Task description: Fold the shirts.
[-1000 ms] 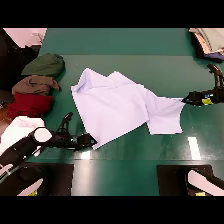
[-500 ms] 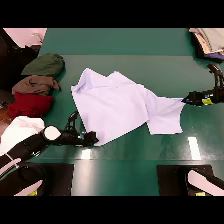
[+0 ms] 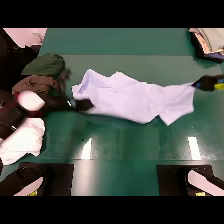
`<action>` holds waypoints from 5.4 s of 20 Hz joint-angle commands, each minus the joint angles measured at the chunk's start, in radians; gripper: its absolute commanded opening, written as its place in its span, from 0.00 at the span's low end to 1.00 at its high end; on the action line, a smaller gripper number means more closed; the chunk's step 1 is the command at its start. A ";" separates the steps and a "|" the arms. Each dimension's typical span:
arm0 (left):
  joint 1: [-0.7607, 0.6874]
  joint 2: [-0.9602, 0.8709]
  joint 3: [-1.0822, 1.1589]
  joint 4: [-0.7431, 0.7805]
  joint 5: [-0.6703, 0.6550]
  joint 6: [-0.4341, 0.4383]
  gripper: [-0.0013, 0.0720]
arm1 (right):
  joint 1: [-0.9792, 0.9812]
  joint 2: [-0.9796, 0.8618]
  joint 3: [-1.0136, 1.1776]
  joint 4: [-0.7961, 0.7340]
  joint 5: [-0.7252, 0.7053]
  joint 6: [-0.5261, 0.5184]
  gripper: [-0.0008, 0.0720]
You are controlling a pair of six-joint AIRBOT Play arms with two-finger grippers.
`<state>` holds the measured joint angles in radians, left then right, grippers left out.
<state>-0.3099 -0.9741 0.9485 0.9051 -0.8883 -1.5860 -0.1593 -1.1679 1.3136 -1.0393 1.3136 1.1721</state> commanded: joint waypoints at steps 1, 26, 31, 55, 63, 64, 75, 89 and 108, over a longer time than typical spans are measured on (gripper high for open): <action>0.166 0.011 0.396 0.148 -0.145 0.074 0.05 | -0.001 0.021 0.211 0.001 -0.004 0.050 0.03; 0.224 0.060 0.909 0.153 -0.287 0.106 0.04 | 0.000 0.215 0.729 -0.287 0.176 0.283 0.03; 0.224 -0.254 0.723 0.167 -0.429 0.102 0.05 | 0.000 -0.186 0.710 -0.270 0.509 0.323 0.03; 0.309 -0.682 0.542 0.287 -0.108 0.286 0.05 | 0.138 -0.341 0.005 -0.270 -0.321 0.286 0.03; 0.311 -0.679 0.473 0.290 -0.180 0.223 0.84 | 0.190 -0.316 -0.104 -0.205 -0.337 0.286 0.49; 0.316 -0.672 0.484 0.295 -0.224 0.224 0.84 | 0.176 -0.316 -0.087 -0.182 -0.281 0.286 0.49; 0.536 -0.233 -0.072 0.178 -0.406 0.337 0.84 | -0.130 0.055 -0.360 0.049 0.043 0.087 0.46; 0.447 -0.183 -0.391 0.005 -0.261 0.442 0.84 | -0.098 0.124 -0.408 0.077 0.055 0.076 0.43; 0.397 -0.180 -0.213 -0.042 -0.274 0.408 0.05 | -0.210 0.124 -0.851 0.014 -0.008 0.106 0.37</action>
<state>0.0872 -1.1549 0.7307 0.8696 -1.1542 -1.1786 -0.4114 -1.0435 0.5095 -1.0233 1.3453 1.2625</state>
